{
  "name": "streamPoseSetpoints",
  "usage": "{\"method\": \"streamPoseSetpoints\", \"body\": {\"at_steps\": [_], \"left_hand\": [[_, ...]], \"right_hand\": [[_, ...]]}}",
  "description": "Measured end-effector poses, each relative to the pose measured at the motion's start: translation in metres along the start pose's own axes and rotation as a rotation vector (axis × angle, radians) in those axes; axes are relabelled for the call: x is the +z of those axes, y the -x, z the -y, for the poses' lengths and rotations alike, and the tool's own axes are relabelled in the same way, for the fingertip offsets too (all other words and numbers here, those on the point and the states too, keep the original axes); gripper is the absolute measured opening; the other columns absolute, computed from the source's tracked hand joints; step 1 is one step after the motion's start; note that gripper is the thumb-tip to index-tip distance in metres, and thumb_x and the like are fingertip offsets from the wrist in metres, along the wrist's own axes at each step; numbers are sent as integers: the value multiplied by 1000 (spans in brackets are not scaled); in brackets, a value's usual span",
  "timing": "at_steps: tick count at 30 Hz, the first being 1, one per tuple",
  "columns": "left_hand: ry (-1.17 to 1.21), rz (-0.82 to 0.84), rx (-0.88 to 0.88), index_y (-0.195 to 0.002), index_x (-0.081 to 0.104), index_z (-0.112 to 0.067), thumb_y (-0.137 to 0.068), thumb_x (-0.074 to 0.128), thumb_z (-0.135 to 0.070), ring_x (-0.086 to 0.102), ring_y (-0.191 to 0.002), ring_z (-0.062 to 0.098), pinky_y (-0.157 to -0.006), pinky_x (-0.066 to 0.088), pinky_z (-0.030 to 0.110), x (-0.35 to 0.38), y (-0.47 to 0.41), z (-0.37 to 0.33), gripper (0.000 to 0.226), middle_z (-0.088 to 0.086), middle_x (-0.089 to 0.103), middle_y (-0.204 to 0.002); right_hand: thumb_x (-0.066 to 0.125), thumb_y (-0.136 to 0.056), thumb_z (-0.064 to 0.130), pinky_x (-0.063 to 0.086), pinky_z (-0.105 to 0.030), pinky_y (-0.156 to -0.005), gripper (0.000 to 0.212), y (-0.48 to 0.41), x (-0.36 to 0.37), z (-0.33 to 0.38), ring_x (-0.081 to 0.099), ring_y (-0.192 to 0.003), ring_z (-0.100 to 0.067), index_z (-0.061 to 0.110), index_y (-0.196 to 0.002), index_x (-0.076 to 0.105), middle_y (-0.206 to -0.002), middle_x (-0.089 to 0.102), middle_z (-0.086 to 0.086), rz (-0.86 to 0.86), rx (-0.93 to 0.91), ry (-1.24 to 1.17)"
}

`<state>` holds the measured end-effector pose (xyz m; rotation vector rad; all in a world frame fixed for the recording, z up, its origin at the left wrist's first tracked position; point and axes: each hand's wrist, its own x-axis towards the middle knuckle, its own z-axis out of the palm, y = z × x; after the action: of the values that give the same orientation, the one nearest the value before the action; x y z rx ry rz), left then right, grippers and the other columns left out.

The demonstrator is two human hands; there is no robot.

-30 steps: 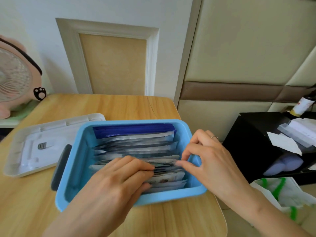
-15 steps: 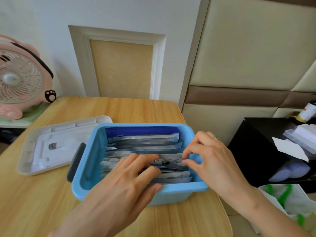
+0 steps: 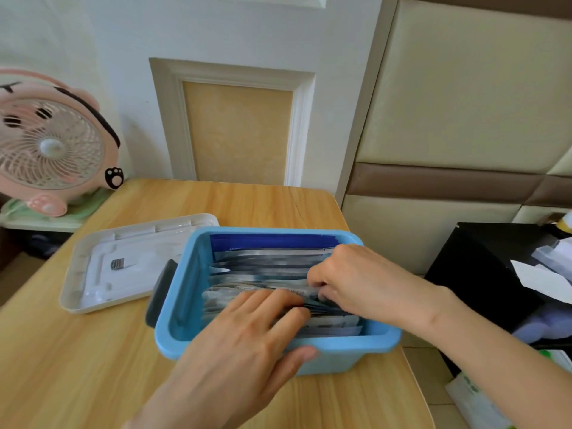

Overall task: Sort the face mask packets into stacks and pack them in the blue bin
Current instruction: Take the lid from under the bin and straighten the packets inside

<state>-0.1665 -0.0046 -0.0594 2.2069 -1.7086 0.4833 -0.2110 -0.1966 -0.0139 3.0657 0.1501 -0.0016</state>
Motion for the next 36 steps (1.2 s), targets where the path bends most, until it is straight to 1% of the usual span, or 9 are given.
{"method": "streamPoseSetpoints", "body": {"at_steps": [2,6,9,14,19,23,31,34,36], "left_hand": [[-60,36,-29,-103,61,-25,-93,31,-60,58,-87,16,-79,37,28,1,0,-2,47,-2,60,-110],[-163,73,-81,-110,52,-30,-78,43,-65,58,-87,18,-83,38,38,3,-1,-5,48,-4,59,-104],[-144,52,-99,-114,50,-22,-73,47,-60,58,-84,15,-82,34,33,6,-3,-5,56,-8,59,-95],[-193,59,-79,-102,63,-16,-75,48,-45,61,-77,17,-77,34,33,15,-4,-1,42,-5,62,-89],[-121,59,-76,-108,69,-15,-75,34,-46,63,-75,14,-70,52,25,11,-4,0,57,-6,64,-87],[-88,76,-69,-109,69,-16,-74,34,-47,62,-74,13,-68,53,22,9,-4,0,59,-7,64,-86],[22,118,-106,-114,65,-18,-76,35,-57,63,-84,9,-78,47,19,2,-5,-1,62,-10,64,-95],[295,104,-264,-123,50,-38,-69,33,-81,53,-100,-6,-84,42,14,-22,-2,6,71,-24,55,-110],[281,-15,-421,-117,50,-38,-71,34,-79,54,-98,-3,-77,45,15,-39,1,16,64,-22,53,-110]], "right_hand": [[52,-89,12,47,-40,-66,14,-7,-1,3,57,-74,-23,10,-89,65,-78,64,-10,66,-5,-129],[51,-90,11,47,-41,-65,17,-18,9,6,55,-67,-24,7,-81,65,-71,63,-11,117,0,-298],[51,-91,12,47,-37,-70,18,-18,15,7,56,-68,-16,8,-82,66,-72,66,-8,97,-9,-361],[50,-94,16,48,-35,-78,20,-12,22,8,62,-83,-14,14,-92,69,-86,71,-2,10,-41,-416],[51,-94,16,49,-33,-79,19,-7,26,7,62,-84,-12,15,-97,70,-89,71,0,-68,-74,-430],[54,-93,15,49,-27,-80,19,-4,23,9,63,-85,-8,15,-101,71,-93,72,2,-106,-74,-444],[49,-94,10,48,-27,-78,24,-17,15,11,61,-80,-10,16,-97,72,-88,72,-1,69,-51,-423],[54,-92,11,48,-19,-81,21,-10,10,7,63,-84,-3,20,-99,71,-90,71,9,74,-20,-479],[62,-88,14,50,-16,-82,18,2,0,-3,65,-83,4,25,-98,71,-87,69,15,25,78,-548]]}}
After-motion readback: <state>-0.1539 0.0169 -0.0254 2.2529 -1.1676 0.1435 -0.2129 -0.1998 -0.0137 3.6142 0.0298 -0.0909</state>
